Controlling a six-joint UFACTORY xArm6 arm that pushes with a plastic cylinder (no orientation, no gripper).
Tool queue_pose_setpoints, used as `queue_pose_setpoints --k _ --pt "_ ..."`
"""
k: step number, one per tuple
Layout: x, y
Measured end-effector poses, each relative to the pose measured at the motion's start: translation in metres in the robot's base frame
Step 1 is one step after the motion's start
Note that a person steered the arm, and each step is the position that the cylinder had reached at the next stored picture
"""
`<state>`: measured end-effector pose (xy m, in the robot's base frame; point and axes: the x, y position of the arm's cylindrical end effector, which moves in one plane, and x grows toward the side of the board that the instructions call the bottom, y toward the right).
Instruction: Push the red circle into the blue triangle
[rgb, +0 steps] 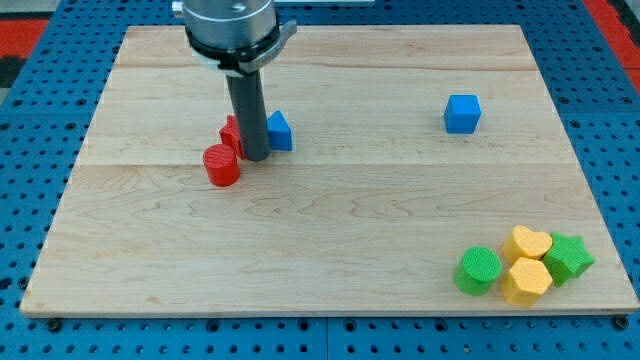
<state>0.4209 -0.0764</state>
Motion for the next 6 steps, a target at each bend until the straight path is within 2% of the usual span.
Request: queue_pose_setpoints --k 1,2,3,4,6 --pt "0.051 0.024" --pt "0.082 0.008" --pt "0.063 -0.054" --pt "0.042 -0.051" --pt "0.027 0.01"
